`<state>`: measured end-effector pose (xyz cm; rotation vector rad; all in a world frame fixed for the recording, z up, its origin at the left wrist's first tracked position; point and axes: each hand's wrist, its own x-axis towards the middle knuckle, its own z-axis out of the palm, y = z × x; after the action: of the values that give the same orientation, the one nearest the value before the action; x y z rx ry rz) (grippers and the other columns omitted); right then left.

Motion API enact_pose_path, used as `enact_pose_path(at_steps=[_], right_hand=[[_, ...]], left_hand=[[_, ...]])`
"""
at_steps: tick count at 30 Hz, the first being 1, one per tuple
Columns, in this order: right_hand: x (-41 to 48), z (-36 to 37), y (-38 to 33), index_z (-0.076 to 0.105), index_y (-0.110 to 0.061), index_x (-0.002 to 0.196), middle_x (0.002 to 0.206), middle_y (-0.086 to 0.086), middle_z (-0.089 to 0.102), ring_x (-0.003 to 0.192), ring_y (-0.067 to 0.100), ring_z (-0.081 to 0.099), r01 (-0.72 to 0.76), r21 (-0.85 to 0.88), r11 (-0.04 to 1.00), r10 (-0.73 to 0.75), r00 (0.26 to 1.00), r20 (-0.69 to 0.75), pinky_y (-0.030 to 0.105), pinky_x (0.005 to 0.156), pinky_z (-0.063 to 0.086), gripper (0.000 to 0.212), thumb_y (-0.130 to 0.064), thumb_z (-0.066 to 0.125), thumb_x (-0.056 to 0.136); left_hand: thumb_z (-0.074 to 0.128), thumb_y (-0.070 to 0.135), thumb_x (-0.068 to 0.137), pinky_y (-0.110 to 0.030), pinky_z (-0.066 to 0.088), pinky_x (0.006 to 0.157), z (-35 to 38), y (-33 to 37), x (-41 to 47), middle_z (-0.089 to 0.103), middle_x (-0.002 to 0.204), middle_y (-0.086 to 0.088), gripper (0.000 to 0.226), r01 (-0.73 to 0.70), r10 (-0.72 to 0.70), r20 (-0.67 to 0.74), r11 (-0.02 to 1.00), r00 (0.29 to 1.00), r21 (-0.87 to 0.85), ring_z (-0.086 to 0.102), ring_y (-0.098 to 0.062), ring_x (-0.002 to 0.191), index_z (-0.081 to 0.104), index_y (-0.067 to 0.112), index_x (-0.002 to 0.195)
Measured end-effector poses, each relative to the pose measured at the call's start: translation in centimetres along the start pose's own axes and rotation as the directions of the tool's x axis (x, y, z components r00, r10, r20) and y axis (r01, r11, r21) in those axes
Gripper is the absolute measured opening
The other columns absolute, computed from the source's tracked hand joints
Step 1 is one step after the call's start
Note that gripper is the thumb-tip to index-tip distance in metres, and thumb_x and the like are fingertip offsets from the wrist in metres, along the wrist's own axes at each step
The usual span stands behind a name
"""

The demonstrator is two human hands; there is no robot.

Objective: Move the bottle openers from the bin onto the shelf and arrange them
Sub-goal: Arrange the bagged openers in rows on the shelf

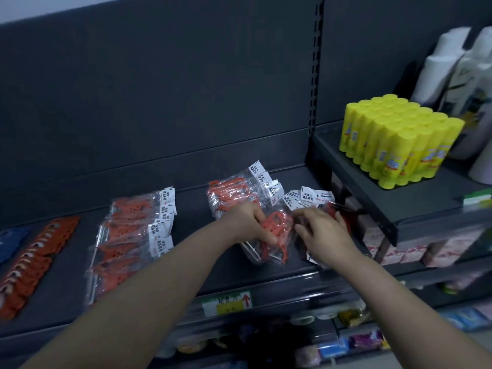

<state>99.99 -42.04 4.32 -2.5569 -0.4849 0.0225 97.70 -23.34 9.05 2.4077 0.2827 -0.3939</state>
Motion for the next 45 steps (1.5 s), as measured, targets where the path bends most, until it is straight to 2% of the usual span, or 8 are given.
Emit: enact_pose_path(at_steps=[4, 7, 12, 16, 20, 25, 35, 45], right_hand=[[-0.1, 0.1, -0.5, 0.055, -0.030, 0.123, 0.123, -0.005, 0.059, 0.120, 0.018, 0.051, 0.032, -0.003, 0.999, -0.032, 0.998, -0.056, 0.040, 0.108, 0.032, 0.031, -0.033, 0.053, 0.092], [-0.5, 0.2, -1.1, 0.051, -0.033, 0.124, 0.127, -0.008, 0.054, 0.124, 0.016, 0.043, -0.006, -0.150, 0.989, 0.001, 0.999, -0.035, 0.038, 0.101, 0.031, 0.033, -0.042, 0.050, 0.092], [-0.6, 0.4, -2.0, 0.047, -0.035, 0.130, 0.134, -0.009, 0.049, 0.129, 0.016, 0.036, -0.005, -0.231, 0.973, 0.005, 1.000, 0.001, 0.041, 0.098, 0.029, 0.039, -0.049, 0.039, 0.095], [-1.0, 0.0, -1.9, 0.048, -0.035, 0.130, 0.134, -0.010, 0.049, 0.128, 0.015, 0.036, 0.011, -0.197, 0.980, -0.014, 1.000, -0.015, 0.040, 0.098, 0.029, 0.036, -0.043, 0.038, 0.096], [-1.2, 0.0, -1.8, 0.046, -0.039, 0.134, 0.141, -0.017, 0.045, 0.137, 0.010, 0.028, 0.128, -0.187, 0.974, -0.138, 0.990, -0.041, 0.039, 0.102, 0.024, 0.038, -0.035, 0.040, 0.097], [-1.8, 0.2, -1.3, 0.045, -0.033, 0.133, 0.125, -0.005, 0.056, 0.120, 0.020, 0.042, 0.032, -0.286, 0.958, -0.048, 0.998, -0.051, 0.041, 0.097, 0.029, 0.040, -0.038, 0.038, 0.094], [-1.9, 0.7, -1.4, 0.045, -0.028, 0.133, 0.123, -0.003, 0.054, 0.117, 0.021, 0.041, -0.025, -0.322, 0.946, -0.004, 0.996, -0.090, 0.042, 0.095, 0.030, 0.042, -0.037, 0.037, 0.093], [-1.4, 0.0, -2.2, 0.050, -0.023, 0.126, 0.122, 0.000, 0.055, 0.119, 0.024, 0.042, -0.009, -0.399, 0.917, -0.009, 0.999, -0.045, 0.046, 0.097, 0.032, 0.037, -0.034, 0.042, 0.091]], left_hand=[[0.078, 0.019, 0.078, -0.026, 0.050, 0.075, -2.9, -0.2, -1.0, 0.068, 0.094, -0.002, 0.018, -0.047, 0.062, 0.110, 0.990, 0.992, -0.135, 0.061, -0.012, 0.084, 0.070, 0.009, 0.091], [0.074, 0.018, 0.083, -0.038, 0.054, 0.076, -4.1, -1.5, -0.6, 0.070, 0.088, -0.005, 0.010, -0.099, 0.075, -0.084, 0.938, 0.994, -0.333, 0.064, -0.018, 0.079, 0.069, 0.013, 0.089], [0.068, 0.039, 0.084, -0.033, 0.051, 0.080, -2.1, -4.1, 1.5, 0.065, 0.092, 0.001, 0.019, 0.000, 0.077, -0.274, 0.963, 0.959, 0.270, 0.060, -0.018, 0.087, 0.067, 0.023, 0.095], [0.072, 0.045, 0.076, -0.039, 0.050, 0.084, -0.9, -3.7, 1.3, 0.059, 0.102, 0.005, 0.034, -0.005, 0.209, -0.487, 0.922, 0.848, 0.387, 0.052, -0.018, 0.100, 0.060, 0.022, 0.099], [0.070, 0.058, 0.074, -0.029, 0.052, 0.065, 0.0, -1.4, -0.1, 0.066, 0.082, 0.005, 0.038, -0.048, 0.139, -0.277, 0.949, 0.951, 0.312, 0.063, -0.015, 0.078, 0.066, 0.021, 0.084], [0.079, 0.042, 0.073, -0.030, 0.051, 0.082, 1.9, -0.4, -0.4, 0.064, 0.103, 0.005, 0.044, -0.143, 0.153, -0.041, 0.971, 0.987, 0.191, 0.059, -0.011, 0.090, 0.065, 0.025, 0.111], [0.062, 0.009, 0.089, -0.030, 0.050, 0.067, 0.5, -0.3, -0.5, 0.063, 0.075, 0.000, 0.015, -0.126, 0.119, -0.117, 0.991, 0.986, -0.054, 0.059, -0.013, 0.071, 0.058, 0.016, 0.077], [0.049, 0.001, 0.097, -0.020, 0.048, 0.061, -3.3, -3.8, -1.2, 0.064, 0.094, -0.004, 0.021, -0.154, 0.047, -0.227, 0.863, 0.973, -0.481, 0.058, -0.010, 0.073, 0.062, 0.010, 0.110]])
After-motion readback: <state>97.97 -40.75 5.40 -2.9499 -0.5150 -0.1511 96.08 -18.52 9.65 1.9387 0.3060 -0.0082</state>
